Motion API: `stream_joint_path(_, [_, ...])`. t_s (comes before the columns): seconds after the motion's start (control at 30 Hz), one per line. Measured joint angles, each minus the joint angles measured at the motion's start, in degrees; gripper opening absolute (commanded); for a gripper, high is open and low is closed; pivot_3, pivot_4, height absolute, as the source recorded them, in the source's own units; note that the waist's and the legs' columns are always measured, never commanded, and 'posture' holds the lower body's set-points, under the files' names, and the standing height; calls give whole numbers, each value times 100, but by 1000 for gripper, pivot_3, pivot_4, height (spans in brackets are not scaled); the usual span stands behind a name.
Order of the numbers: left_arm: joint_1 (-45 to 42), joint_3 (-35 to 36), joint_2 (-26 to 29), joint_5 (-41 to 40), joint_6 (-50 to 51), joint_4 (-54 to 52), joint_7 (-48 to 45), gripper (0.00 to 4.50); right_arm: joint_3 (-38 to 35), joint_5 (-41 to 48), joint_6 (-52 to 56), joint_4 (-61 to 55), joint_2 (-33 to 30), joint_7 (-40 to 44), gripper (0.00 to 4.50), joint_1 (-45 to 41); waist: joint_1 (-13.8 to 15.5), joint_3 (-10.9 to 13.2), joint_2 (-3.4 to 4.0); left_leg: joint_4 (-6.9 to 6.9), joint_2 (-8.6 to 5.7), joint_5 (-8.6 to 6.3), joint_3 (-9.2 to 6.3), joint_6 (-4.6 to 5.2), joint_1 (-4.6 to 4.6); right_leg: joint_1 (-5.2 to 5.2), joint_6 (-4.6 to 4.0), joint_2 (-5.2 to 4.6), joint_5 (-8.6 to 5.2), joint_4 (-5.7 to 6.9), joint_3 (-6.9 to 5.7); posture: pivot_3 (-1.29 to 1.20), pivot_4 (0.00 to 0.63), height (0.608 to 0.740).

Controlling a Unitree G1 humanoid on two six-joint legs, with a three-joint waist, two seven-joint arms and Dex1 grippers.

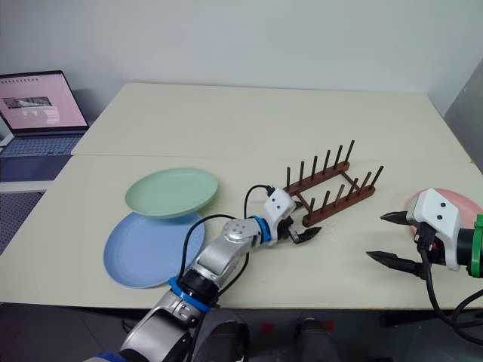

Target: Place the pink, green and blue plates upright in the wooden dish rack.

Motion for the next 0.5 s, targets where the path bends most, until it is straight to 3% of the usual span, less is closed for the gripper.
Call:
stream_joint_path(0.1, [-14,14,-8,48,-103,145,-36,3923,-73,35,18,-75,6,-23,4500,32,0,0,0,1,0,0,0,0,-1,0,0,0,0,-1,0,0,150,733])
stream_joint_path(0.4, [-145,68,-70,189,-395,550,-123,1168,-154,37,23,-174,11,-133,4500,189,13,0,1,1,1,0,-1,0,-5,0,2,-1,1,-7,-1,0,150,733])
stream_joint_path(0.5, [-201,68,-107,269,-499,656,-120,1027,-226,34,18,-184,13,-140,4500,268,28,-1,1,2,0,0,-1,0,-5,0,3,-1,2,-7,-1,0,150,733])
